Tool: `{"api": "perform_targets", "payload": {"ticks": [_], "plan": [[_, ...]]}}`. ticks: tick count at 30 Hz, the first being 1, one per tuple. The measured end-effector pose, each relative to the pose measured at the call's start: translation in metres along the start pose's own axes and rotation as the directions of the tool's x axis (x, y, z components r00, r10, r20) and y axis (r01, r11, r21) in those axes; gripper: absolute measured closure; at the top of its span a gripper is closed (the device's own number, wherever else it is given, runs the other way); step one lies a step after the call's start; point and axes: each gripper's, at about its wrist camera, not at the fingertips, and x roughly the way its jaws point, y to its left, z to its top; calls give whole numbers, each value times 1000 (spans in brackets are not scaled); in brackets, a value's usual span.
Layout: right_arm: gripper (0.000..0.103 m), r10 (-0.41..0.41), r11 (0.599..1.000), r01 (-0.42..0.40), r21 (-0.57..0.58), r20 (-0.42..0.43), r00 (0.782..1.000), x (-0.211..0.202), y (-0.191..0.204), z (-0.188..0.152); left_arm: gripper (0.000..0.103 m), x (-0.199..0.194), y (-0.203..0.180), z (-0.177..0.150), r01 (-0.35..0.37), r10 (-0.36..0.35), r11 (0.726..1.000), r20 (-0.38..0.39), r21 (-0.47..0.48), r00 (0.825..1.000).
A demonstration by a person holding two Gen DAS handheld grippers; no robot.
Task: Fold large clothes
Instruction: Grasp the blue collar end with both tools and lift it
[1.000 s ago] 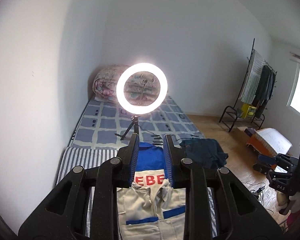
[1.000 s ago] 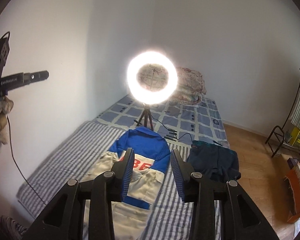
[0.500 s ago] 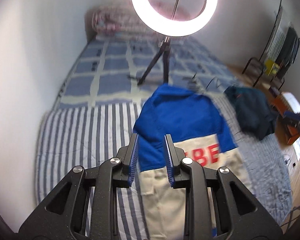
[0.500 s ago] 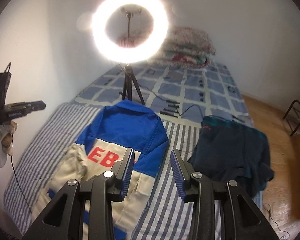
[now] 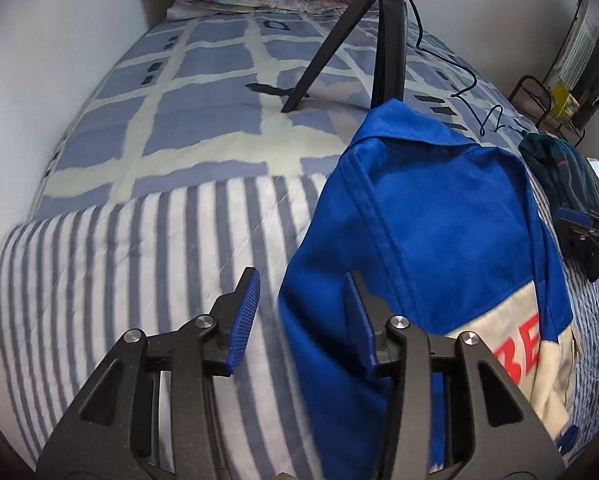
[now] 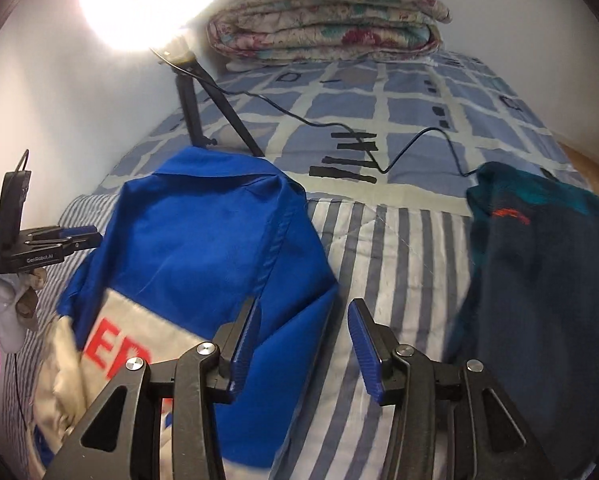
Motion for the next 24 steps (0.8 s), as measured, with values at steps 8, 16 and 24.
{"api": "perform_targets", "payload": {"ticks": [8, 16, 24], "plan": [[56, -9, 1000, 9, 0, -45, 999, 56, 2, 13, 59, 38, -9, 22, 33, -33, 999, -29, -4, 999], [54, 189, 973, -189, 132, 8, 982, 63, -22, 26, 59, 46, -5, 33, 86, -86, 996, -11, -12, 996], [84, 196, 978, -195, 67, -4, 981, 72, 0, 32, 98, 47, -20, 32, 45, -45, 998, 21, 38, 999]]}}
